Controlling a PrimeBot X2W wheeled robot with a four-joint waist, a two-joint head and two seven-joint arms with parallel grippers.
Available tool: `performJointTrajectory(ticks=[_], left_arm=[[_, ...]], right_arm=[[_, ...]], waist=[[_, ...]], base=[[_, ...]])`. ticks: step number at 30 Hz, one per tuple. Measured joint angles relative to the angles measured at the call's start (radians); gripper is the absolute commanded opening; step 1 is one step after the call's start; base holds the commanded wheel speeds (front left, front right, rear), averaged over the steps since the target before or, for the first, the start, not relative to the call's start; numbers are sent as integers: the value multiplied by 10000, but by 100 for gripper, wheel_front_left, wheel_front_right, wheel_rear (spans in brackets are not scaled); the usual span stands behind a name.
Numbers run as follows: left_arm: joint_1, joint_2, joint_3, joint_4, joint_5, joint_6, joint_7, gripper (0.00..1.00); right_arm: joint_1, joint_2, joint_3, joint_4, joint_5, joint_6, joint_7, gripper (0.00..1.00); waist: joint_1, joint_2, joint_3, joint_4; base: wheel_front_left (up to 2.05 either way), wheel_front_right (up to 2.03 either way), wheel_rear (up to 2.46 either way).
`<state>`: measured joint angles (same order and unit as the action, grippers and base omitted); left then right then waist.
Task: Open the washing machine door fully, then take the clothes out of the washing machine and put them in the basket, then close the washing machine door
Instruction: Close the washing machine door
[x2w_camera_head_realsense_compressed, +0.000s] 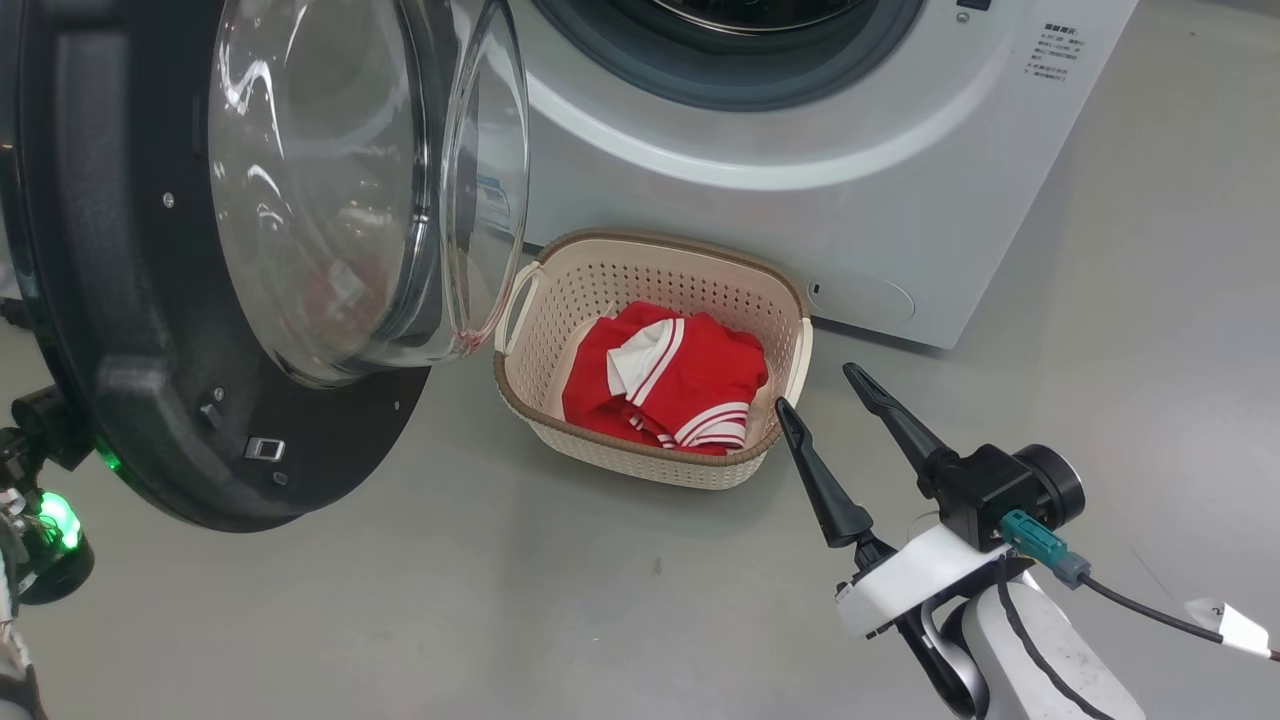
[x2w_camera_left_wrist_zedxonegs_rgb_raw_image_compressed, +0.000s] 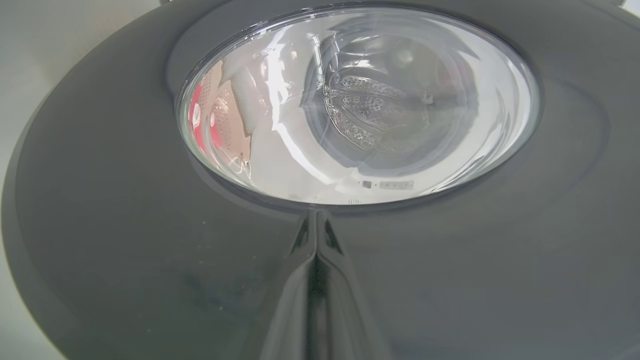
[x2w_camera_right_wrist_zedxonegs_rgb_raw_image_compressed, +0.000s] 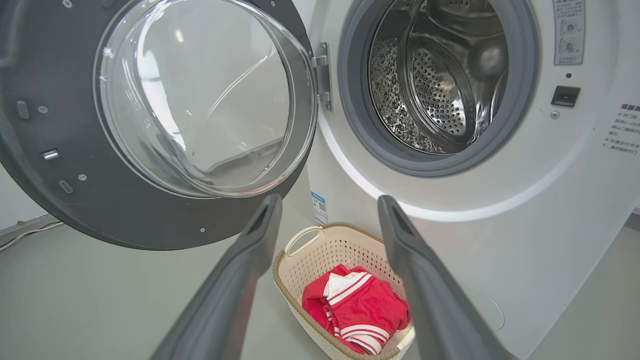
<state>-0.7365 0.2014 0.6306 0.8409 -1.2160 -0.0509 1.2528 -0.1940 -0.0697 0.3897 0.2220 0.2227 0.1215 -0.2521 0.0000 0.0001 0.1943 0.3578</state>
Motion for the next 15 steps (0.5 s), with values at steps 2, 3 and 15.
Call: performJointTrajectory(ticks=[2, 3, 15], left_arm=[[110, -52, -13, -180, 2, -82, -4, 0], [161, -65, -8, -263, 2, -82, -40, 0], [1025, -6, 320, -1871, 963, -545, -2518, 0]], right_arm=[[12, 2, 0, 0, 0, 0, 0, 100], [25, 4, 0, 0, 0, 0, 0, 100], [190, 38, 25, 27, 59, 0, 0, 100]], waist=[[0, 0, -21, 10], [0, 0, -30, 15], [0, 0, -227, -5]], base=[[0, 0, 0], [0, 0, 0], [0, 0, 0]])
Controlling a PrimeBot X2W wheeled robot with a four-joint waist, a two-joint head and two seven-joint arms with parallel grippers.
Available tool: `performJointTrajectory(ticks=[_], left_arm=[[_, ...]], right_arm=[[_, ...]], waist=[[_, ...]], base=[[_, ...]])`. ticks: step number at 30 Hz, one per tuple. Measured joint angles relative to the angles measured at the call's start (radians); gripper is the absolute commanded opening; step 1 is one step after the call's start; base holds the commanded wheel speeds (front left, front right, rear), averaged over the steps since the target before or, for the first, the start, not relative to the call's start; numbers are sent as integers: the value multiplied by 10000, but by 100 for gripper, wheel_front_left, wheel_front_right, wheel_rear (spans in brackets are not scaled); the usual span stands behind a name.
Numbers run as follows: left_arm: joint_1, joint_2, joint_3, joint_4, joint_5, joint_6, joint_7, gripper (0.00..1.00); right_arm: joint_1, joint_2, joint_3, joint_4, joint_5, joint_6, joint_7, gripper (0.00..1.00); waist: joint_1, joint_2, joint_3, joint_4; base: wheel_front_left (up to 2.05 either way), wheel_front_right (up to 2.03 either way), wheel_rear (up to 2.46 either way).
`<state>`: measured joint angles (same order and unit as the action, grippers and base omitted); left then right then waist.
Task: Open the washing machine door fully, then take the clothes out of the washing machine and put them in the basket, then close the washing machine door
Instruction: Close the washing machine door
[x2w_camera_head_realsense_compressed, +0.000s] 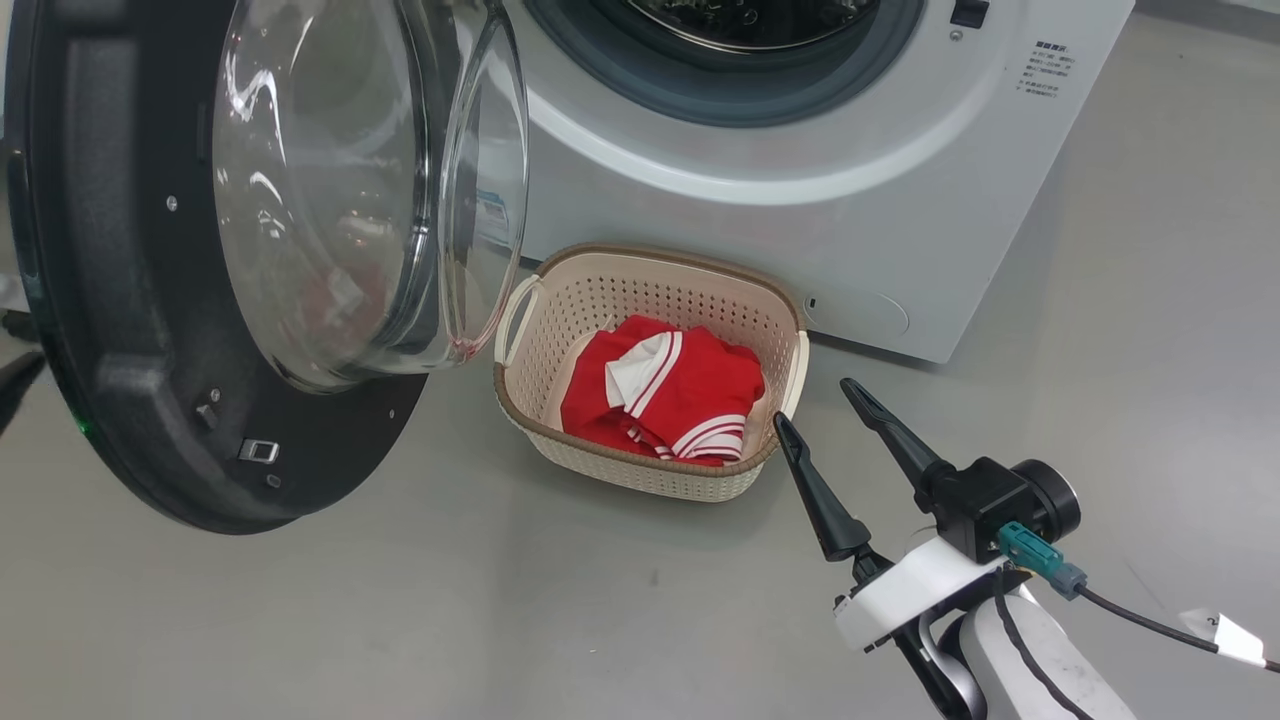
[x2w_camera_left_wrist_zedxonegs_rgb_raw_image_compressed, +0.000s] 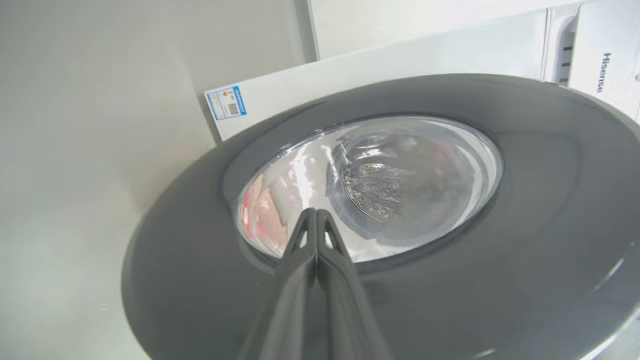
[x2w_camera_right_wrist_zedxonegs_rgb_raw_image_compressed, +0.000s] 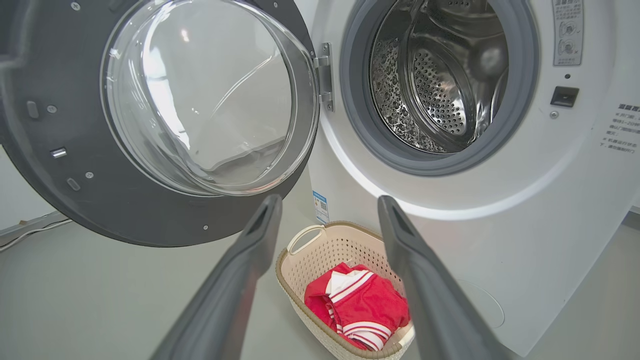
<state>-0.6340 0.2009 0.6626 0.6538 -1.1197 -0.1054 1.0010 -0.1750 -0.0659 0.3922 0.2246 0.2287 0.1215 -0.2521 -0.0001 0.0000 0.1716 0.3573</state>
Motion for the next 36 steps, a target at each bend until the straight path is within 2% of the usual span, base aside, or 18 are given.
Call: performJointTrajectory(ticks=[4, 8, 13, 22, 23, 24, 25, 32, 36], left_arm=[[569, 291, -199, -667, 1030, -142, -1244, 0], [1048, 265, -520, -1248, 1735, -157, -2245, 0], [1908, 389, -1373, -2408, 2986, -161, -3659, 0], [3011, 161, -2617, -4224, 3561, -161, -6128, 0], [3011, 161, -2617, -4224, 3561, -161, -6128, 0], [3377, 142, -2803, -4481, 3728, -161, -6740, 0], [3377, 142, -2803, -4481, 3728, -161, -6740, 0], [4708, 332, -3691, -5346, 4646, -188, -8932, 0], [5175, 332, -4031, -5346, 4963, -188, -9712, 0]], right_arm=[[14, 13, 2, 4, 12, 0, 0, 100], [110, 19, 13, 4, 13, 0, 0, 100], [203, 31, 77, 10, 13, 0, 0, 100], [203, 35, 88, 6, 13, 0, 0, 100], [203, 35, 88, 6, 13, 0, 0, 100], [203, 35, 82, 4, 13, 0, 0, 100], [203, 35, 82, 4, 13, 0, 0, 100], [215, 38, -6, -35, 13, -6, -2, 100], [217, 38, -8, -35, 13, -6, 0, 100]], waist=[[0, 0, -112, -17], [0, 0, -206, -2], [0, 0, -229, 13], [0, 0, -260, 46], [0, 0, -260, 46], [0, 0, -256, 45], [0, 0, -256, 45], [0, 0, -202, 27], [0, 0, -175, 37]], base=[[0, 0, 0], [0, 0, 0], [0, 0, 0], [0, 0, 0], [0, 0, 0], [0, 0, 0], [0, 0, 0], [0, 0, 0], [0, 0, 0]])
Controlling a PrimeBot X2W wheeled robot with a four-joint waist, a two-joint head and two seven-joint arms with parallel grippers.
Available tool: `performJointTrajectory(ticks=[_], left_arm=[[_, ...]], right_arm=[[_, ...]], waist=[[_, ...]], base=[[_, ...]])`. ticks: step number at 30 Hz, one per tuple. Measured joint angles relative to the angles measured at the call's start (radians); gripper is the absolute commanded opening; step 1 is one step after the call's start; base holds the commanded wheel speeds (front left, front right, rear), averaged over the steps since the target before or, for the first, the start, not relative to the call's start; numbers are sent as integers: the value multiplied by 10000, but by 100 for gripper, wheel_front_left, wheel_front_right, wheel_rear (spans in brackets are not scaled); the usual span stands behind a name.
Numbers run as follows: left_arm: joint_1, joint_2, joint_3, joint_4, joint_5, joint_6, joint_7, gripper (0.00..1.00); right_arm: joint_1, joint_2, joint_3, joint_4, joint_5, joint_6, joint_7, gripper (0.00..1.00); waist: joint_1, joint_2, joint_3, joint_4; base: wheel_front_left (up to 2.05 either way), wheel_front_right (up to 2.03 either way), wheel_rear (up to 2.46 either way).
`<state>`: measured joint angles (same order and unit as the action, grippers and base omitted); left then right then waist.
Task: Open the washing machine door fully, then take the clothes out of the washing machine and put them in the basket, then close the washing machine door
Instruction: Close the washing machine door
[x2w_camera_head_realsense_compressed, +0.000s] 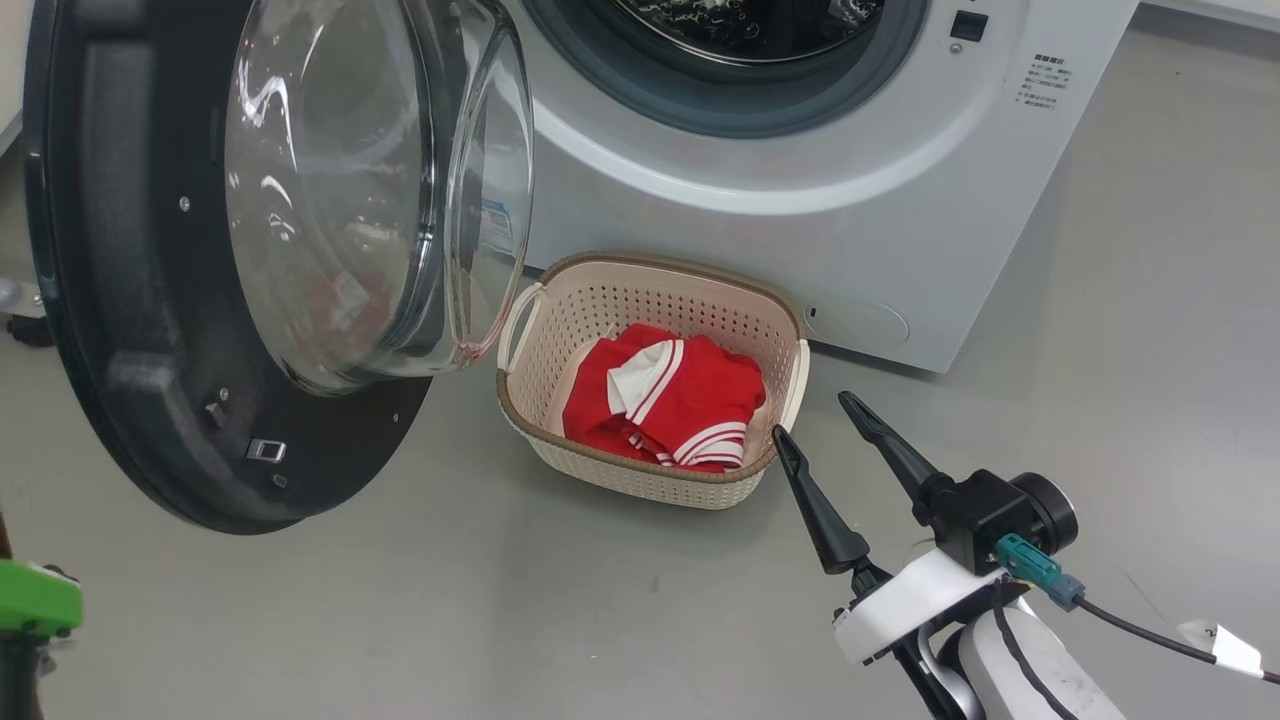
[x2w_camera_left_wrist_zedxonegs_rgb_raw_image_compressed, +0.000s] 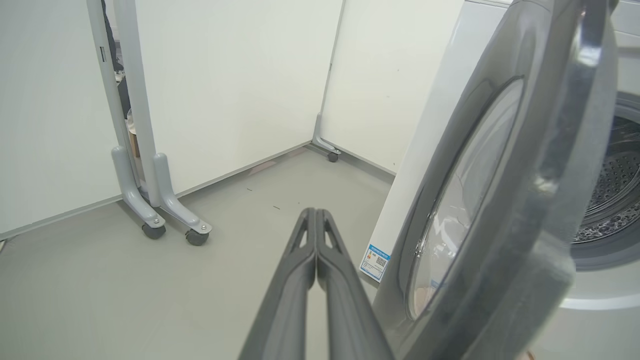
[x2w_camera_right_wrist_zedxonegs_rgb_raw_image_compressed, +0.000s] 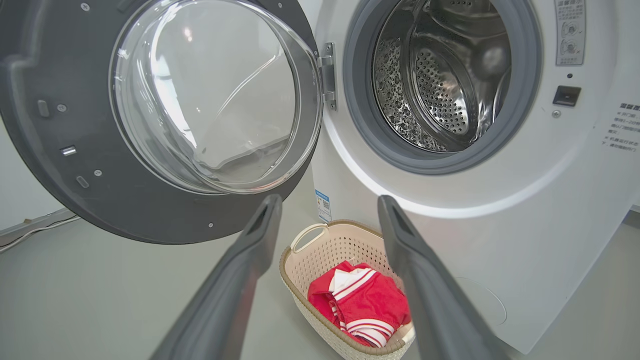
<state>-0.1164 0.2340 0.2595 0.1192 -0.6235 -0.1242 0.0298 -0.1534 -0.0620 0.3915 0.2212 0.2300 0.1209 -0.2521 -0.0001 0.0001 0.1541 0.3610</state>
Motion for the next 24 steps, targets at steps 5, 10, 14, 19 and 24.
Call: performJointTrajectory(ticks=[5, 10, 14, 19, 24], left_arm=[[473, 27, -393, 35, 562, 0, -855, 100], [675, 4, -399, 157, 635, 0, -1626, 100], [807, 8, -499, 263, 802, 0, -2002, 100], [989, 10, -715, 441, 894, 0, -2293, 100], [1009, 46, -926, 662, 928, 0, -2351, 100]], right_arm=[[0, 2, 8, -4, 0, 0, 0, 100], [0, 4, 0, -15, 0, 0, 0, 100], [0, 4, -12, -33, 0, 0, 0, 100], [0, 6, -10, -35, 0, 0, 0, 100], [1, 6, -10, -35, 0, 0, 0, 100]], waist=[[0, 0, 5, 4], [0, 0, -13, -4], [0, 0, -24, -20], [0, 0, -31, -40], [0, 0, -49, -50]], base=[[0, 0, 0], [0, 0, 0], [0, 0, 0], [0, 0, 0], [0, 0, 0]])
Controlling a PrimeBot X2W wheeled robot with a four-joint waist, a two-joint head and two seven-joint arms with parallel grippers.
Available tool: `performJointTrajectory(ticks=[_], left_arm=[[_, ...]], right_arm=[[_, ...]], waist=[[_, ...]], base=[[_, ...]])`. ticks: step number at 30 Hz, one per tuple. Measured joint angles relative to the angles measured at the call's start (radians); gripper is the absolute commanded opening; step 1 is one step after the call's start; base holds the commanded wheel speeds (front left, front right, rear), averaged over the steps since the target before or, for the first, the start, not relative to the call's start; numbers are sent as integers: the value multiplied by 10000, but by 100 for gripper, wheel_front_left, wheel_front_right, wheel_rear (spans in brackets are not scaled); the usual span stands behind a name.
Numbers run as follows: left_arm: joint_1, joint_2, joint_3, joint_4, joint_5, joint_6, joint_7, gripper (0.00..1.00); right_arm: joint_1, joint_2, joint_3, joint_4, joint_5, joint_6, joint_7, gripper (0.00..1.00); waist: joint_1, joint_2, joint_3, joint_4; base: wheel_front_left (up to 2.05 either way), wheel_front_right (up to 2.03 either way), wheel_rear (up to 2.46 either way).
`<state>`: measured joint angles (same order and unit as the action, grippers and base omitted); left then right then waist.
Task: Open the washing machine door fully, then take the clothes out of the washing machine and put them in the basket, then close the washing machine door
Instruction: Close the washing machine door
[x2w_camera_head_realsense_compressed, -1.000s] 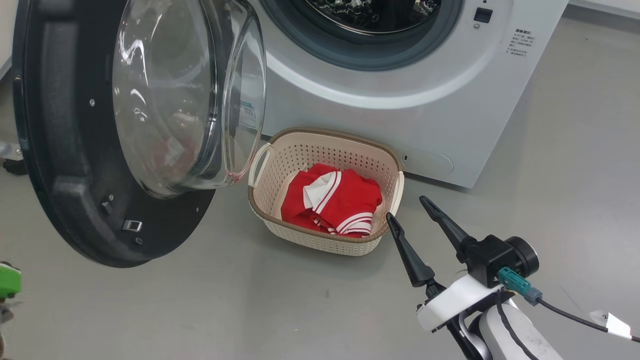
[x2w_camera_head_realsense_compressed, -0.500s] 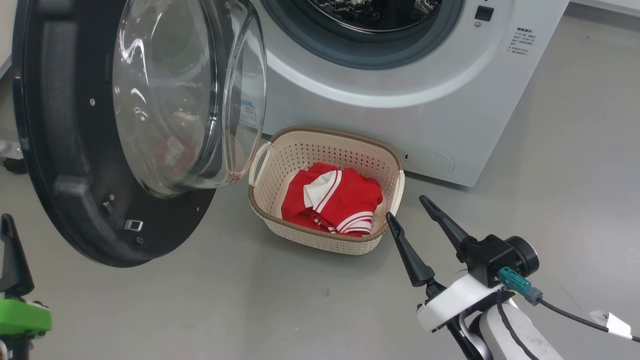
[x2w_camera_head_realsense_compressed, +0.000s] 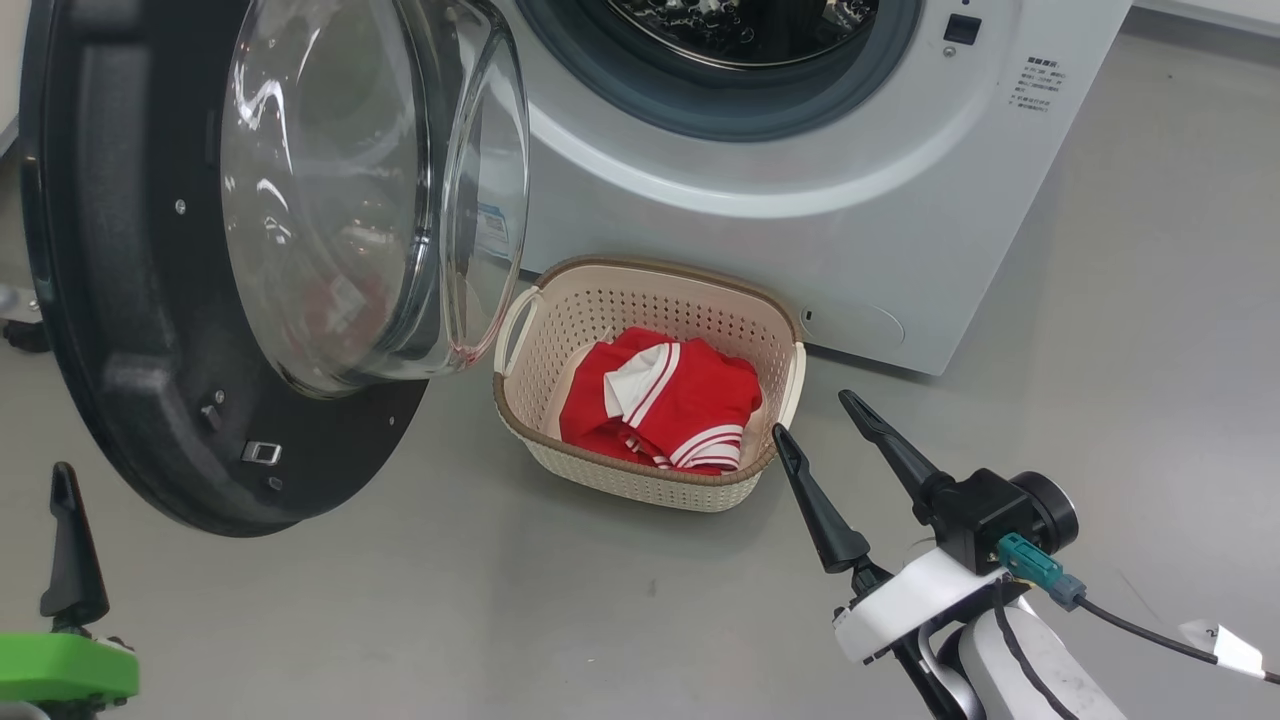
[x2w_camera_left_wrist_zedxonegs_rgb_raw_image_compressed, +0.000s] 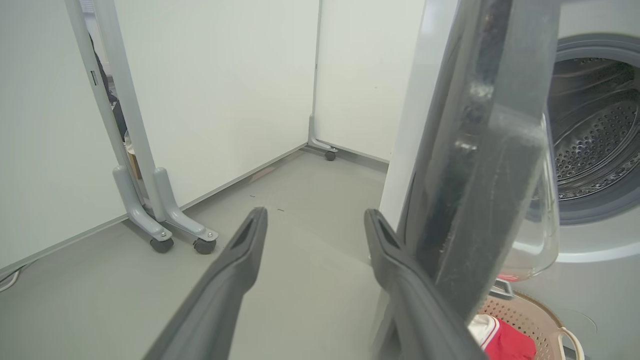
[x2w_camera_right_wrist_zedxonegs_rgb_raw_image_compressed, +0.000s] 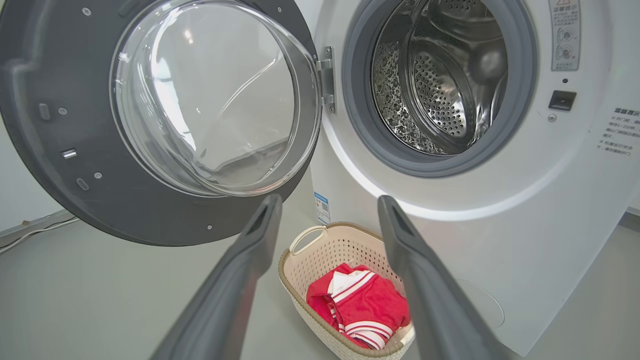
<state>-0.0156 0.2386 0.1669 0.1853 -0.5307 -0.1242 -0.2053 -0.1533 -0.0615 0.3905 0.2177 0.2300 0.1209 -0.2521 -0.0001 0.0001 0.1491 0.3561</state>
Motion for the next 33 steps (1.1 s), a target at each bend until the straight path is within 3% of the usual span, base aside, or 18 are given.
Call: performJointTrajectory(ticks=[33], left_arm=[[22, 251, -408, 602, 58, 0, -349, 100]], right_arm=[[15, 6, 0, -4, 0, 0, 0, 100]], waist=[[1, 0, -86, -7]], base=[[0, 0, 0]])
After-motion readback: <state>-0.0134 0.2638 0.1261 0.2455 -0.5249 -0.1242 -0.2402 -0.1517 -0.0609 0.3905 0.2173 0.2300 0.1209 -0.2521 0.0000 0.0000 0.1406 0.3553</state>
